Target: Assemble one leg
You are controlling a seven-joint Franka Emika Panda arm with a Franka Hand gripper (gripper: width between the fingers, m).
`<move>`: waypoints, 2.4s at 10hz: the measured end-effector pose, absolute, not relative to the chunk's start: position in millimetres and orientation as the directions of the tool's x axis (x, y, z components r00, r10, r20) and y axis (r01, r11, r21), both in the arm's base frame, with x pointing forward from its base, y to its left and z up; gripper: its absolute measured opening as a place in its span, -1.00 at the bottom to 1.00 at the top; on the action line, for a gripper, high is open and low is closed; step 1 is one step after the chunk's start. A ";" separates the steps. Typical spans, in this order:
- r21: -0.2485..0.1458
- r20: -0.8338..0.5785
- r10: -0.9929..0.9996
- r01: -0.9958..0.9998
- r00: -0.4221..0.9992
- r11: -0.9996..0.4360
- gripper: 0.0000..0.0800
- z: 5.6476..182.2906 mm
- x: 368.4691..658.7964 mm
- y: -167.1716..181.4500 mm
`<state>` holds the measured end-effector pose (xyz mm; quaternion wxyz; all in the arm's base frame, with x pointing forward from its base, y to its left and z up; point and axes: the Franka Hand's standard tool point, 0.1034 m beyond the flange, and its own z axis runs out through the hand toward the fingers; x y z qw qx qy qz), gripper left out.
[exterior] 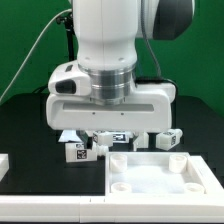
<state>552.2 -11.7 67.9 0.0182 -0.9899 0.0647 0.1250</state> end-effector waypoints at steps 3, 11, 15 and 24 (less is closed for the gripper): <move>-0.016 -0.256 -0.129 -0.137 0.958 -0.990 0.62 70.7 543.9 -1.4; 0.025 -0.216 -0.157 -0.155 0.964 -0.988 0.62 60.8 509.7 46.4; 0.034 -0.246 -0.143 -0.139 0.959 -0.990 0.62 59.8 494.0 36.3; 0.010 -0.277 0.135 0.144 0.951 -0.990 0.62 60.8 459.7 5.9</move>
Offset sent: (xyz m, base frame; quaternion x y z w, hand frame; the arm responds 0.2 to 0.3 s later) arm 0.0000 0.0000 0.0000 0.0000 0.0000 0.0000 1.0000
